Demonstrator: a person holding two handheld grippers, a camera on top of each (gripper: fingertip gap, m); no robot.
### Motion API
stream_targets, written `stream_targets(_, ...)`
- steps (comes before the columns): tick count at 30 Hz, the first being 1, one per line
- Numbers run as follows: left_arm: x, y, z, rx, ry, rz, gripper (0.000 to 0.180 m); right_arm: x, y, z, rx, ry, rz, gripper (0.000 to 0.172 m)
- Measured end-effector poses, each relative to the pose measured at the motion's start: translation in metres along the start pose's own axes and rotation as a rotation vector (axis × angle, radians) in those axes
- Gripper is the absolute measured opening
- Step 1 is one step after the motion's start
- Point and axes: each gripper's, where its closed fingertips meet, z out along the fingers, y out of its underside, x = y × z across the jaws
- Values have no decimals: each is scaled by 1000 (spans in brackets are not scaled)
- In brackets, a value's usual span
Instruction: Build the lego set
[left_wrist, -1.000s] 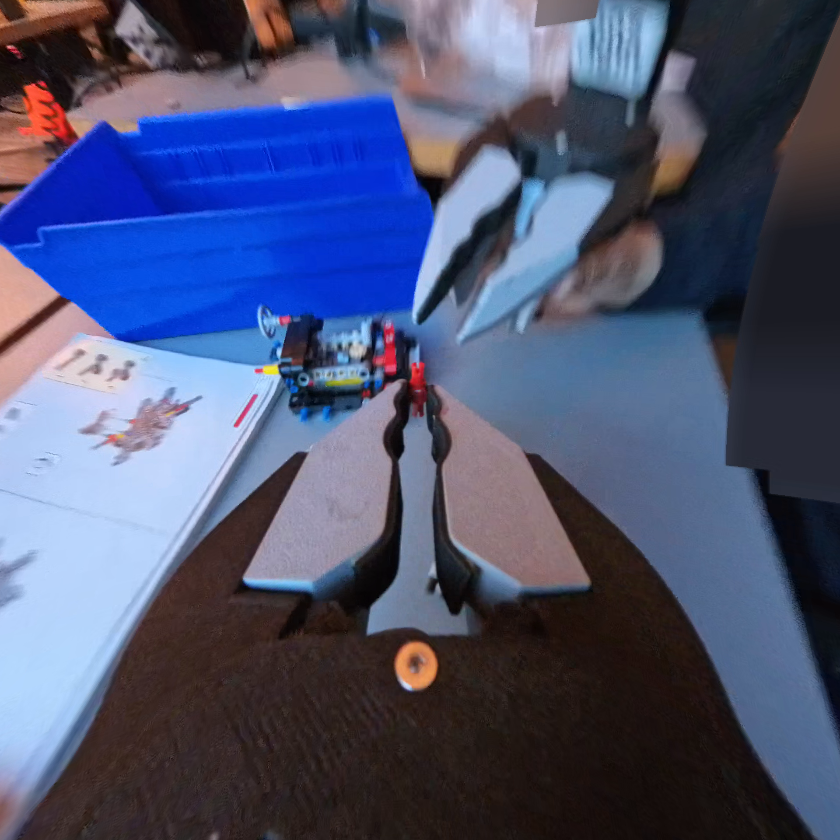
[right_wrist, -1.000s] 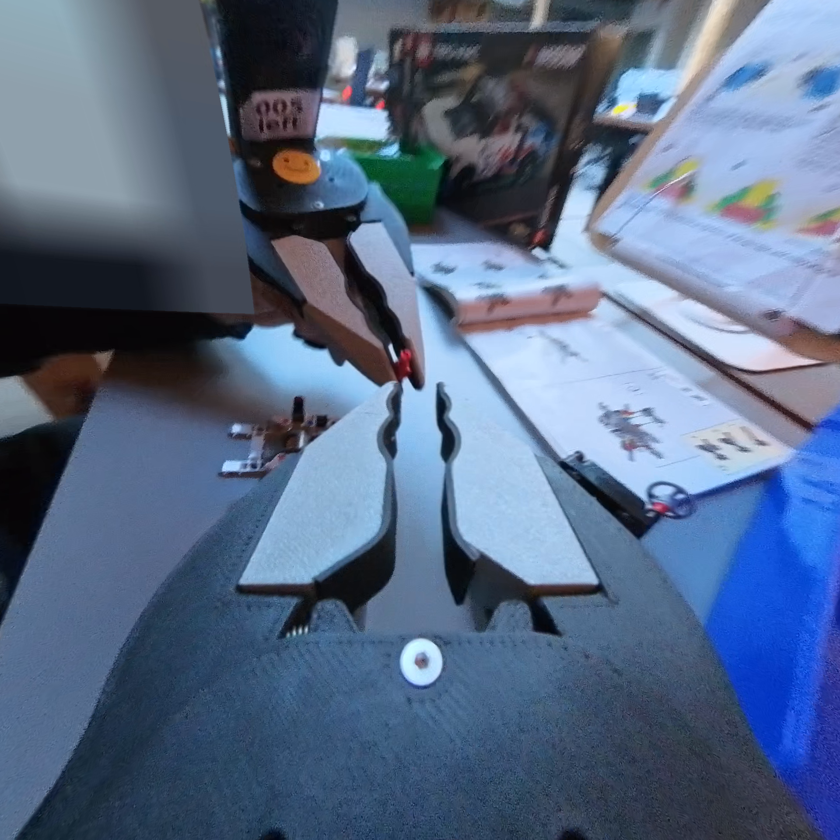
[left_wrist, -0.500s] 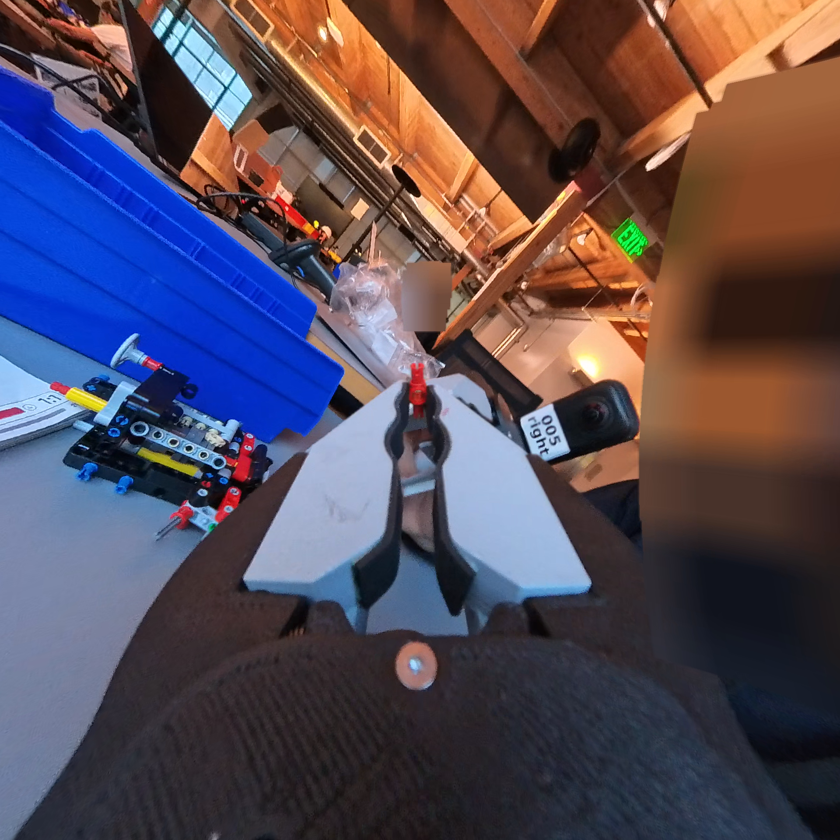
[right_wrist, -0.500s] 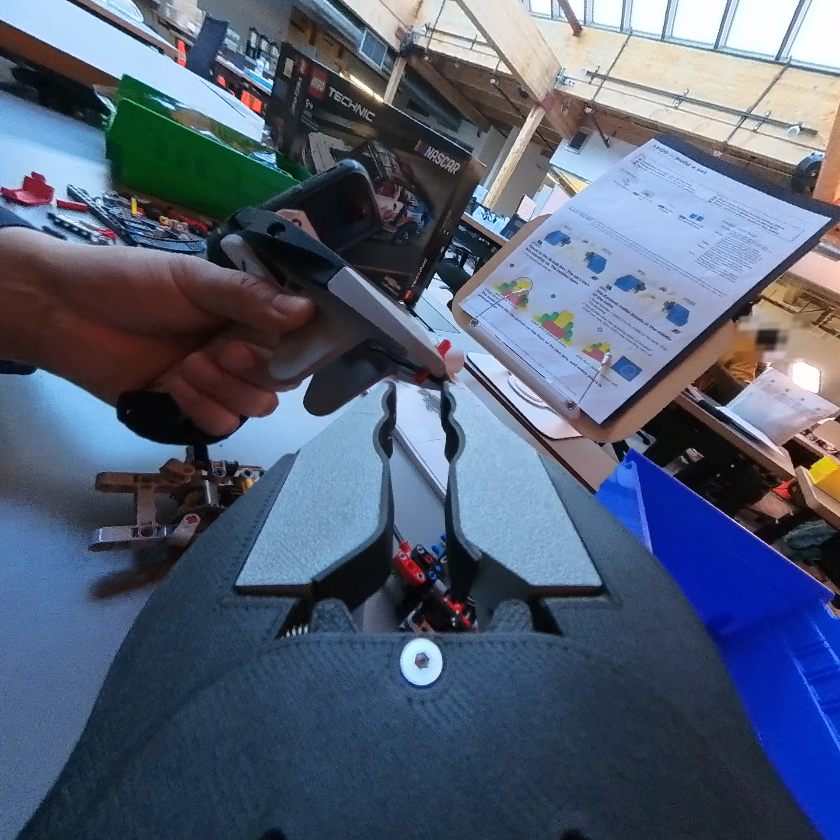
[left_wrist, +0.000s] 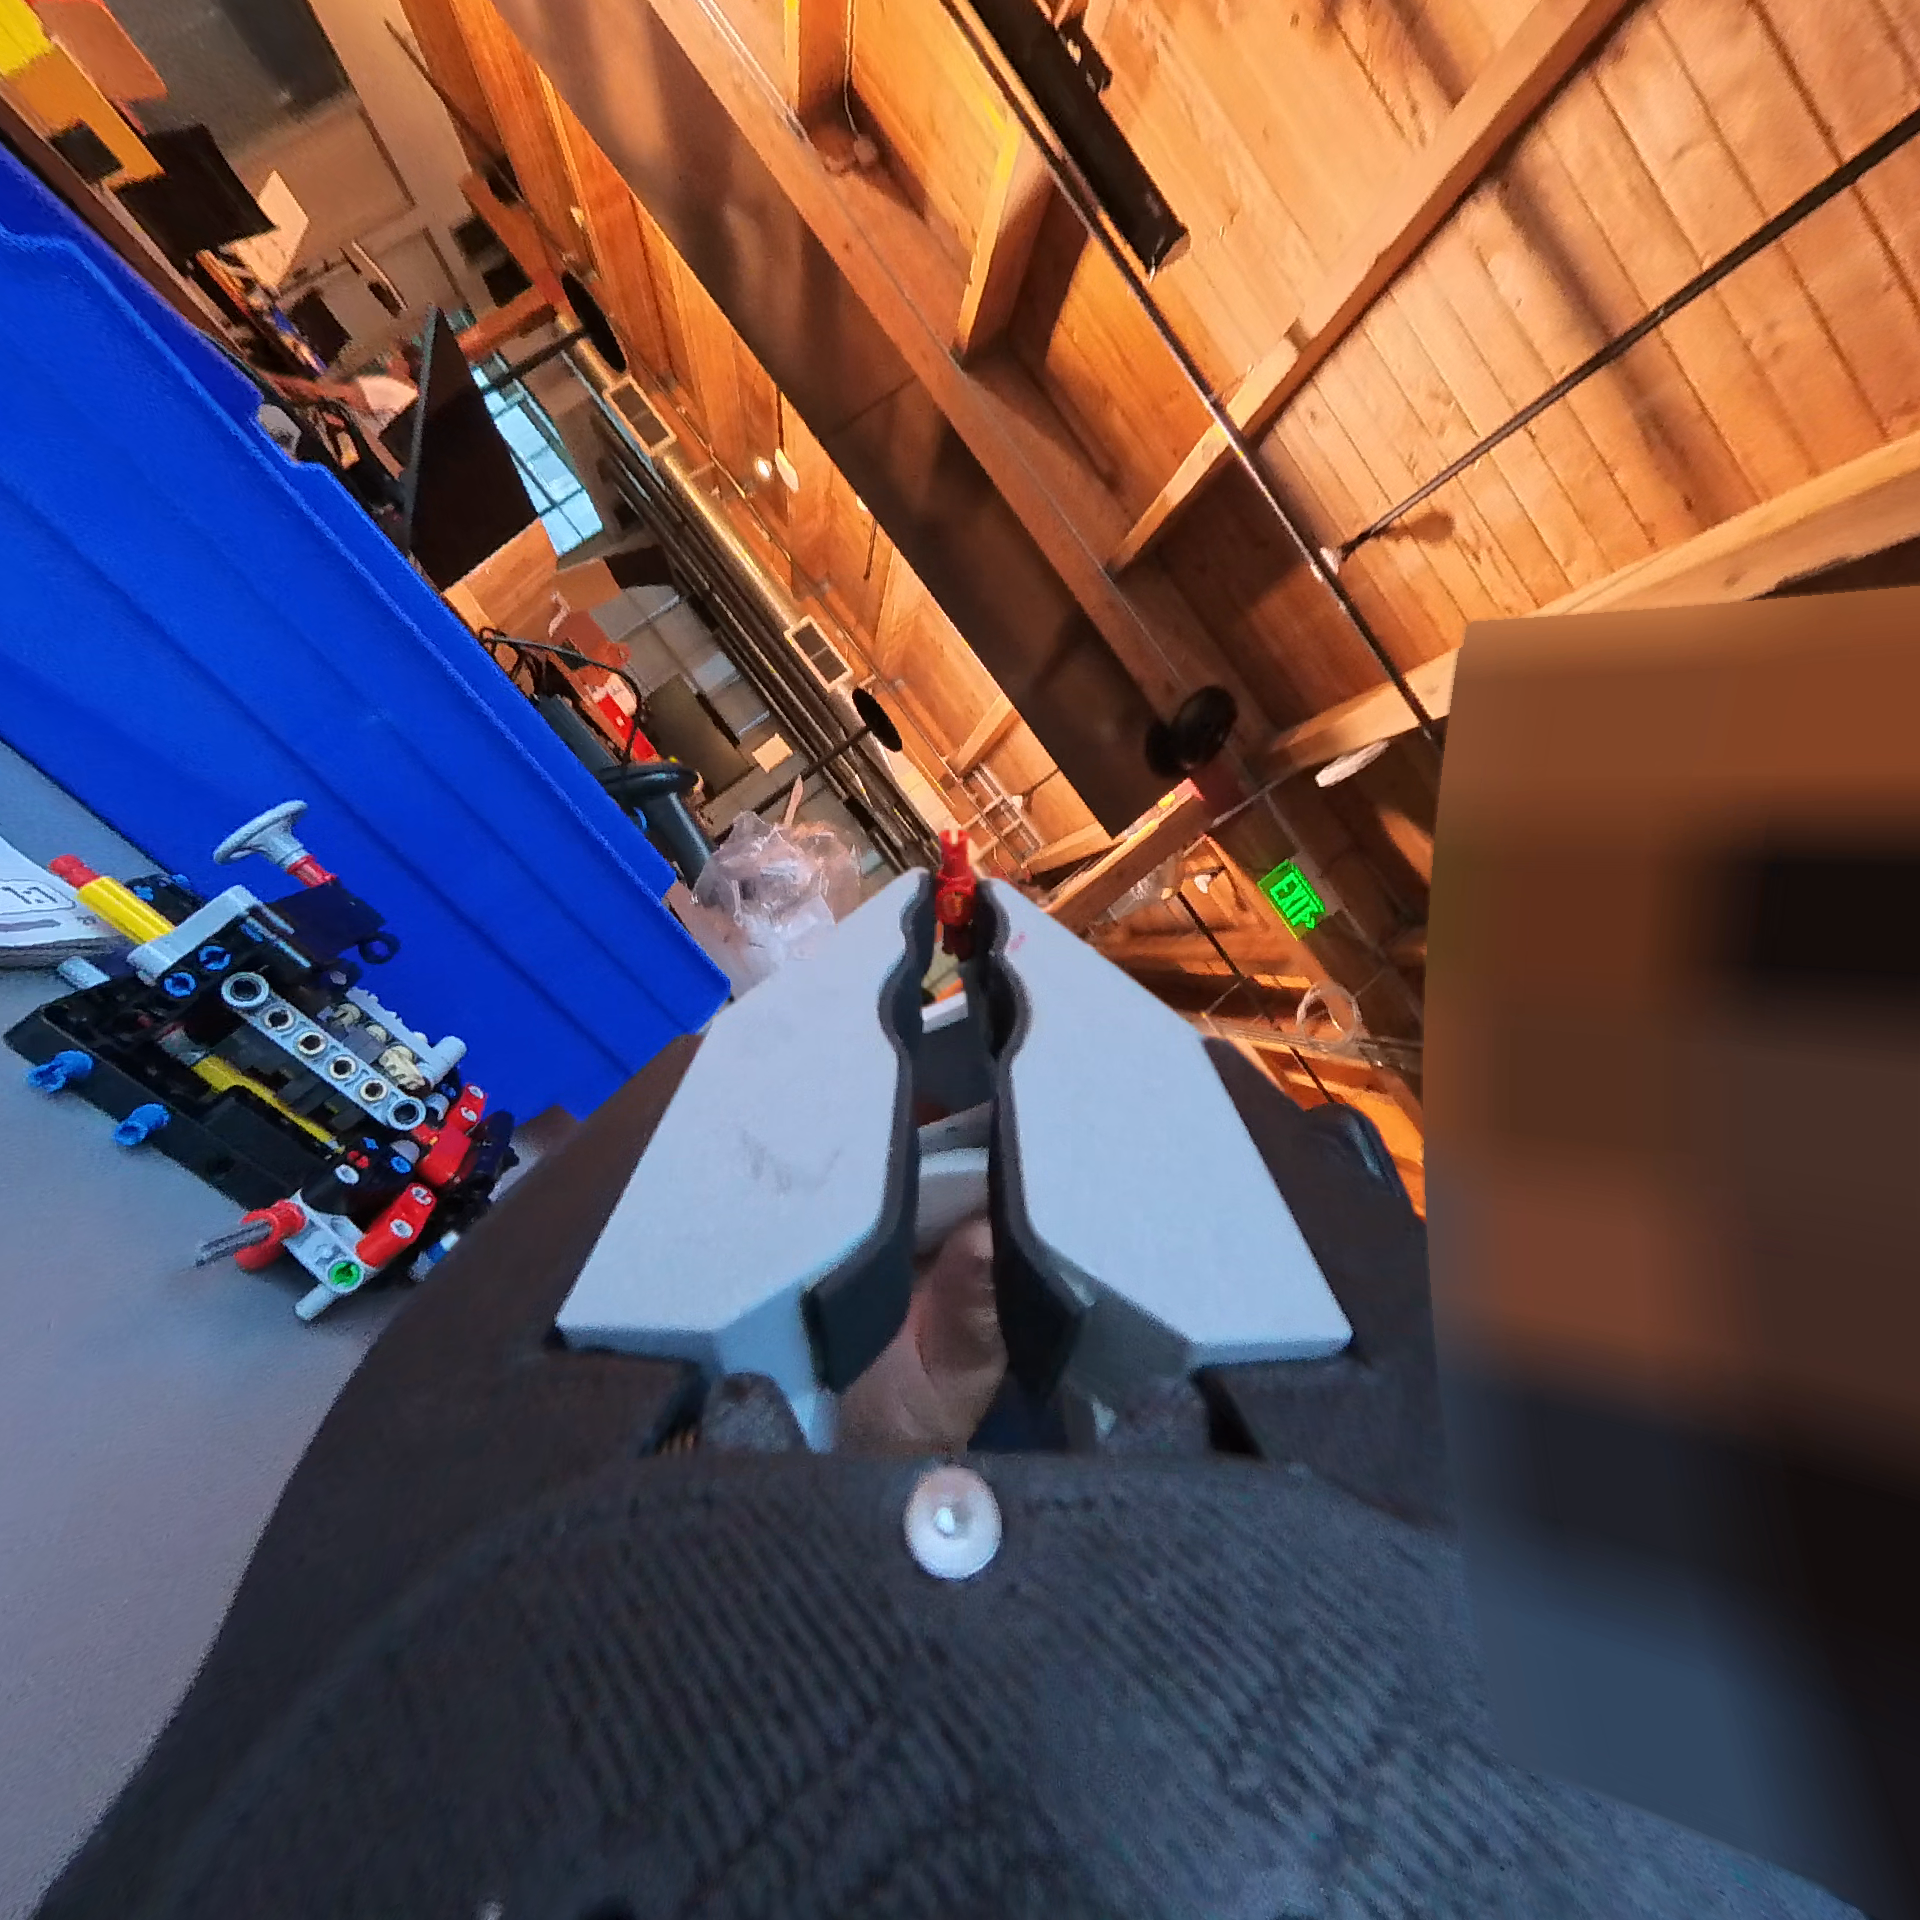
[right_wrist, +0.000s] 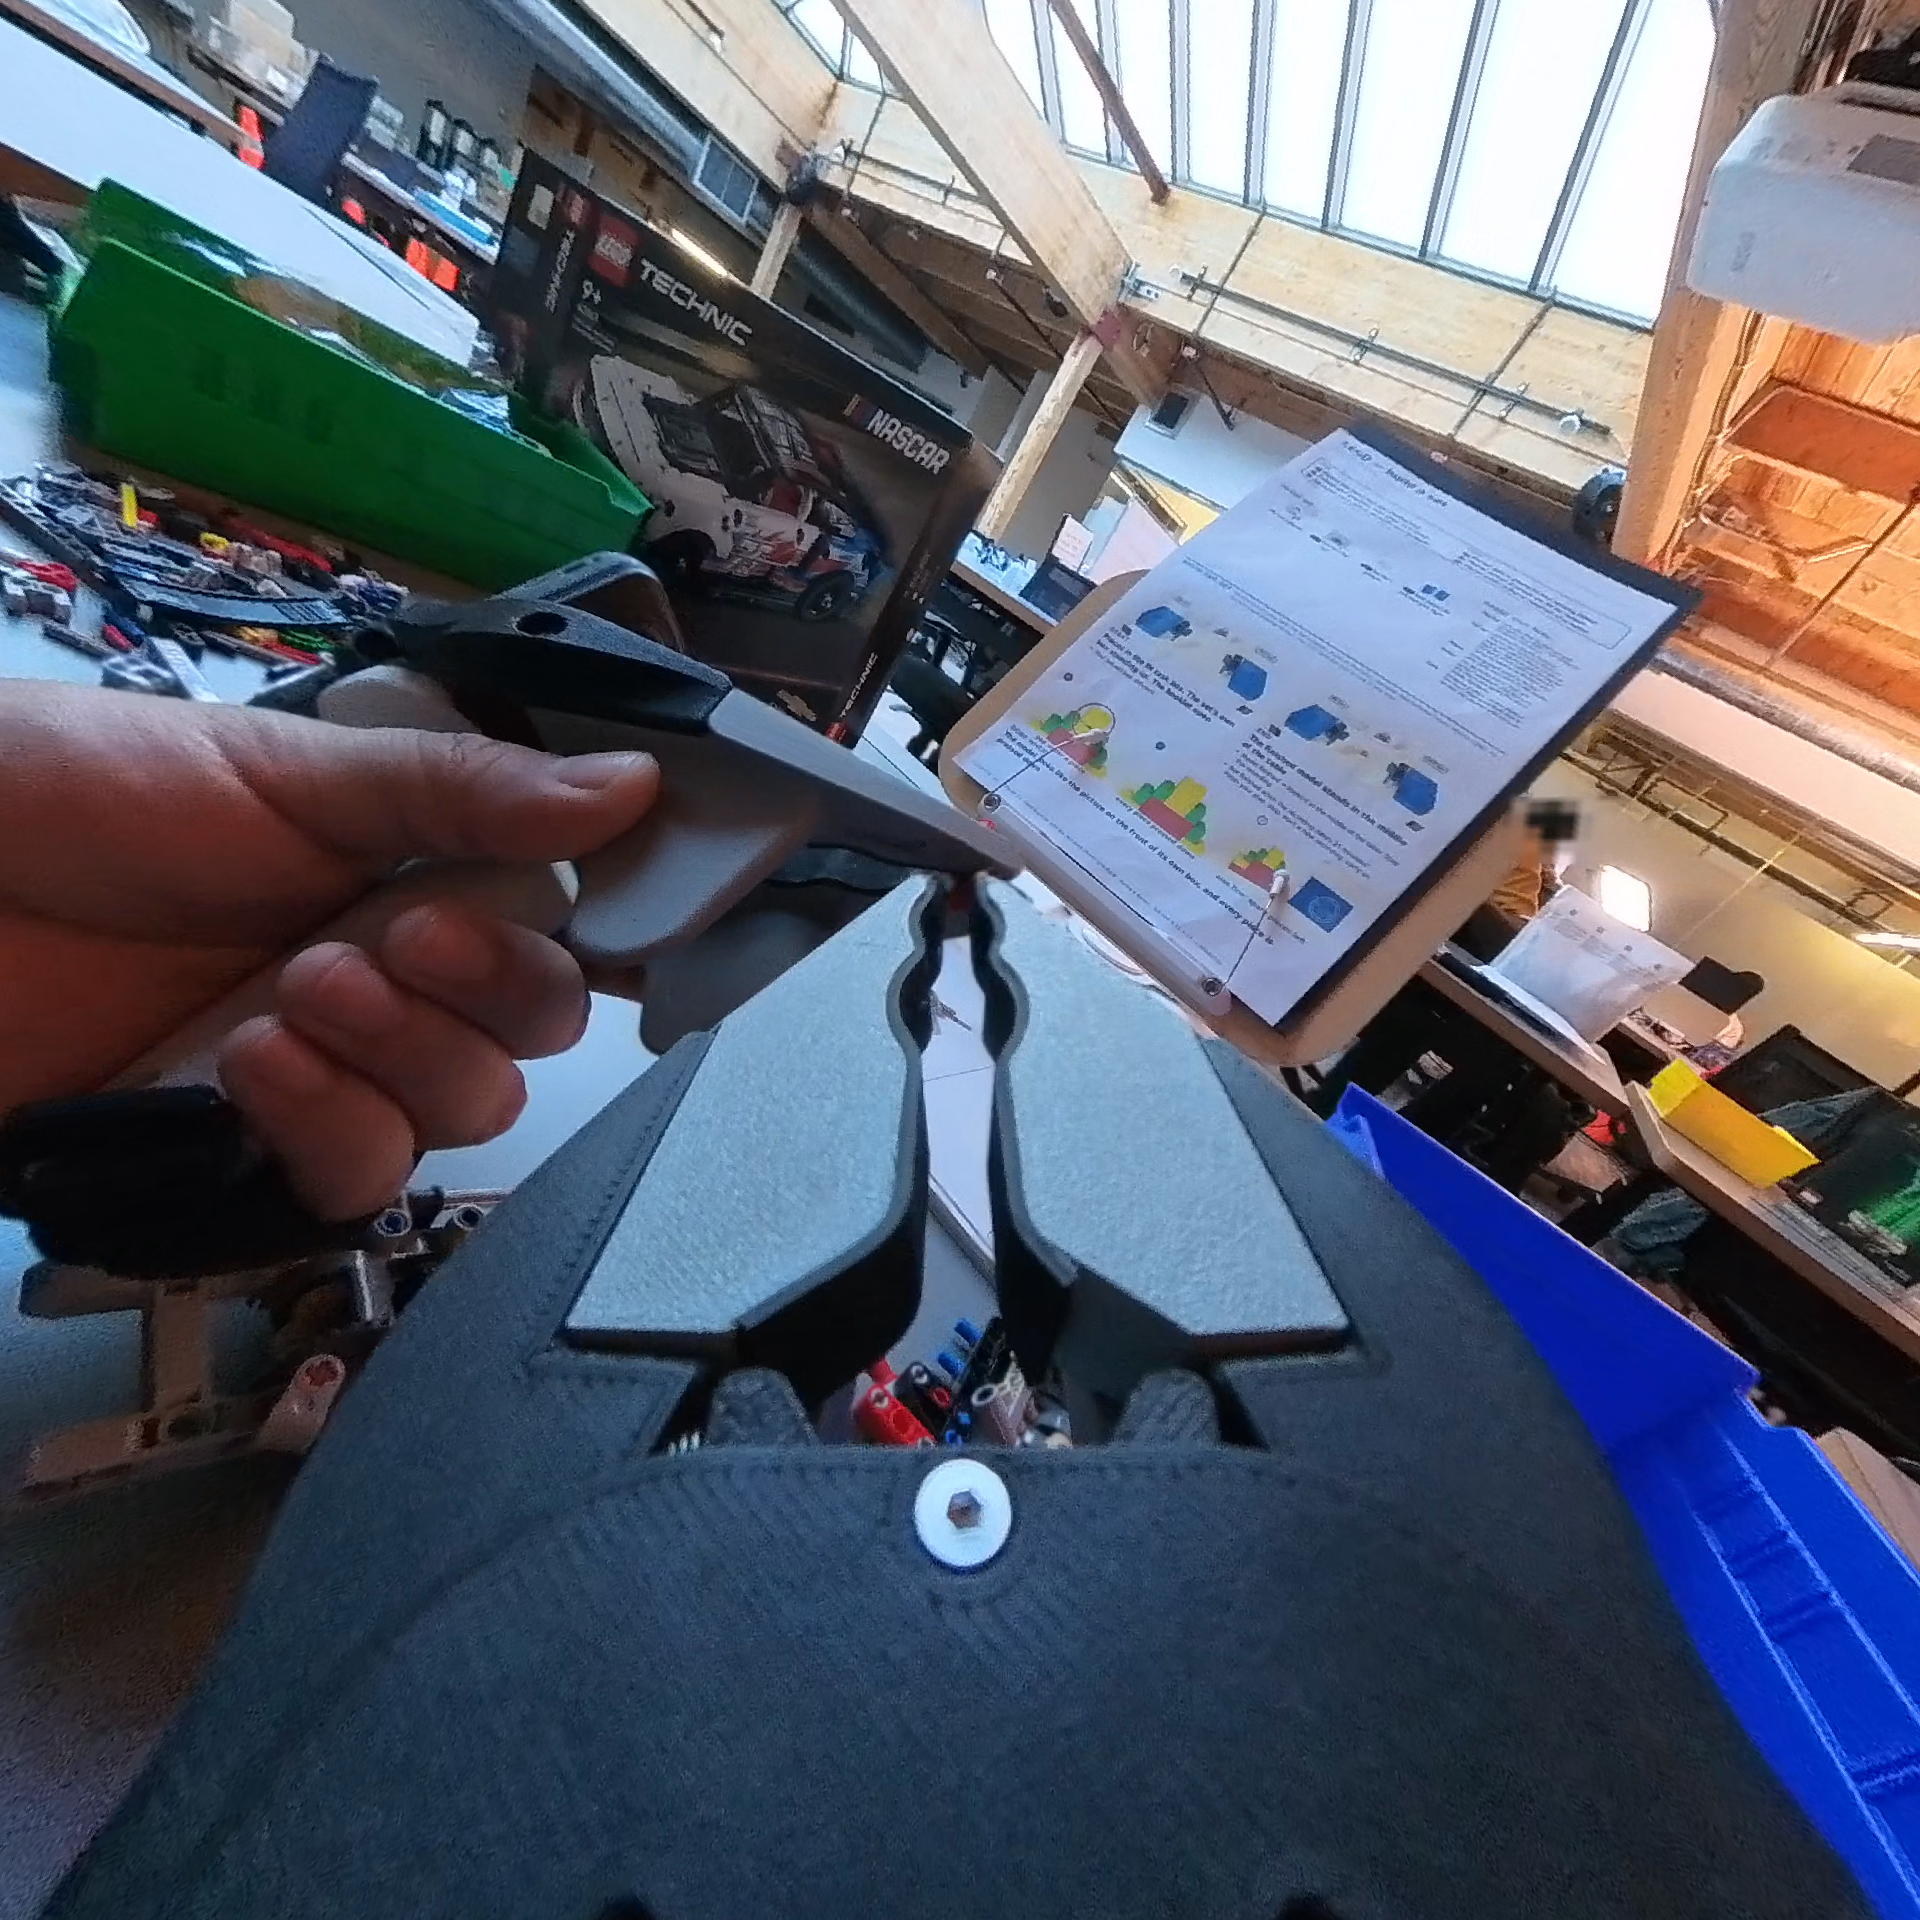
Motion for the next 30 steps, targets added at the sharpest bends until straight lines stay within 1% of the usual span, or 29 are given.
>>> stream_targets(3,4,-2,-1,9,28,-14,5,0,1,2,-4,12,-1,3)
stream_targets(14,4,-4,-3,37,23,-23,4,-2,-1,5,3,17,-6,2)
stream_targets(21,3,-5,-4,55,27,-33,4,-1,-1,7,2,15,22,1)
stream_targets(26,4,-3,-5,29,45,-56,4,-2,-3,6,-2,4,21,0)
stream_targets(30,1,-3,-7,1,26,-28,4,-3,-1,7,-8,4,18,0)
